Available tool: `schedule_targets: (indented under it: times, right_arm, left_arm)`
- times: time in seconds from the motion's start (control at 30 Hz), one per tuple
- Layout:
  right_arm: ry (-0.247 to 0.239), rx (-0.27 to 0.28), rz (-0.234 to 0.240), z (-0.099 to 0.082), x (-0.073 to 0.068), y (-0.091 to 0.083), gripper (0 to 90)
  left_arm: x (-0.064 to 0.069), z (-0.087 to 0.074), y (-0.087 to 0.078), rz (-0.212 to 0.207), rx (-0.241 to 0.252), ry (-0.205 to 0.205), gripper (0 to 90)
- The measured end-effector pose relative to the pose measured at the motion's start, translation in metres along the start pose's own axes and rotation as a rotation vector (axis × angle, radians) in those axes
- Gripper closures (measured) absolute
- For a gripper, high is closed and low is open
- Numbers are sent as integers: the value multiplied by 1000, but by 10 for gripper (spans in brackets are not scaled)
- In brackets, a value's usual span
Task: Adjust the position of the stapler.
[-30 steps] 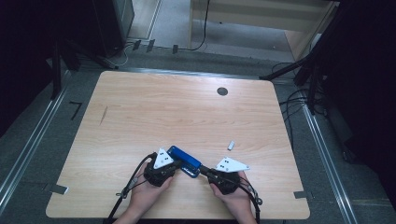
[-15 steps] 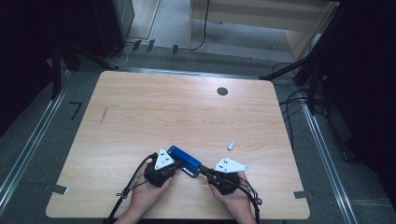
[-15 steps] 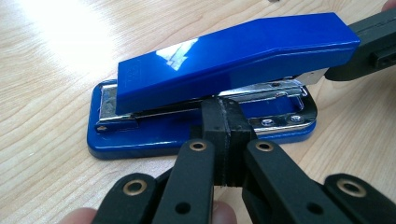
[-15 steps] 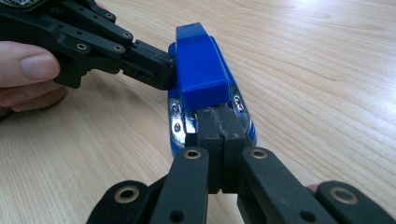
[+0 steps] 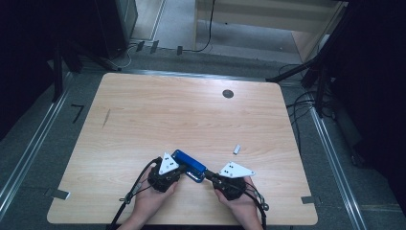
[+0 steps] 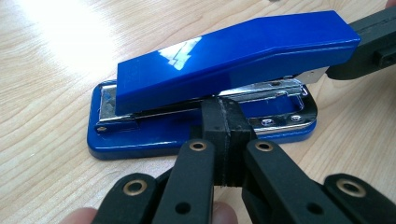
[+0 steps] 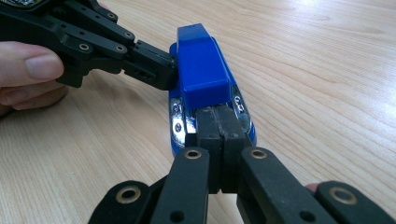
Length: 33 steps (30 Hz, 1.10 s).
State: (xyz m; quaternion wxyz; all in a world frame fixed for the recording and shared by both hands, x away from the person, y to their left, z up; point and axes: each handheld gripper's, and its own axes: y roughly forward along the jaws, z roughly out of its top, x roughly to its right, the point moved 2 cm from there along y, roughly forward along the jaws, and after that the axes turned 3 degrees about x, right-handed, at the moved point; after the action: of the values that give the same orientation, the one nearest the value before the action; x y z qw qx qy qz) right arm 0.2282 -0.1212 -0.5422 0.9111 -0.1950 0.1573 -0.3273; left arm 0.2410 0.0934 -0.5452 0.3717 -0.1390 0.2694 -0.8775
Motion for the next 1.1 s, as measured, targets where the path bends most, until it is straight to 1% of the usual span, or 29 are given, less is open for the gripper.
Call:
schedule_targets:
  times: [0.1,0.13,0.17,0.2,0.23,0.27,0.33,0.37,0.43,0.5,0.53,0.6,0.67,0.7,0.93,0.97,1.1]
  right_arm:
    - [-6,2,-5,0,0,0,900]
    - [-9,13,-2,0,0,0,900]
    - [12,56,28,3,0,-3,900]
    - [25,82,41,7,-1,-5,900]
    - [25,82,41,7,-1,-5,900]
    - [-20,61,-32,14,-4,-6,900]
    - [-28,56,-35,14,-4,-4,900]
    - [-19,51,-37,13,-4,-3,900]
    - [-1,49,-21,9,-2,-3,900]
    - [-4,62,-6,10,-3,-3,900]
    - [-4,62,-6,10,-3,-3,900]
    - [-5,92,-4,15,-5,-4,900]
    - [-4,101,-5,17,-5,-4,900]
    - [-1,117,0,20,-4,-4,900]
    - [-13,147,0,27,-7,-4,900]
    - [-11,160,-1,29,-7,-3,900]
    - [-18,172,-1,34,-8,-2,900]
  left_arm:
    - [0,0,0,-2,1,5,900]
    - [0,0,0,-2,1,5,900]
    - [0,0,0,-2,1,4,900]
    - [0,0,0,-3,0,3,900]
    - [0,0,0,-3,0,3,900]
    - [0,0,0,-4,-1,1,900]
    - [-1,0,0,-5,-1,-3,900]
    - [-1,0,0,-6,-1,-3,900]
    - [-1,0,0,-5,-1,-2,900]
    - [-1,0,0,-5,-2,-1,900]
    - [-1,0,0,-5,-2,-1,900]
    - [0,0,0,-5,0,4,900]
    - [0,0,0,-4,0,5,900]
    - [0,0,0,-4,-1,6,900]
    - [0,0,0,-1,-3,11,900]
    - [0,0,0,-1,-2,11,900]
    - [1,0,0,-2,0,9,900]
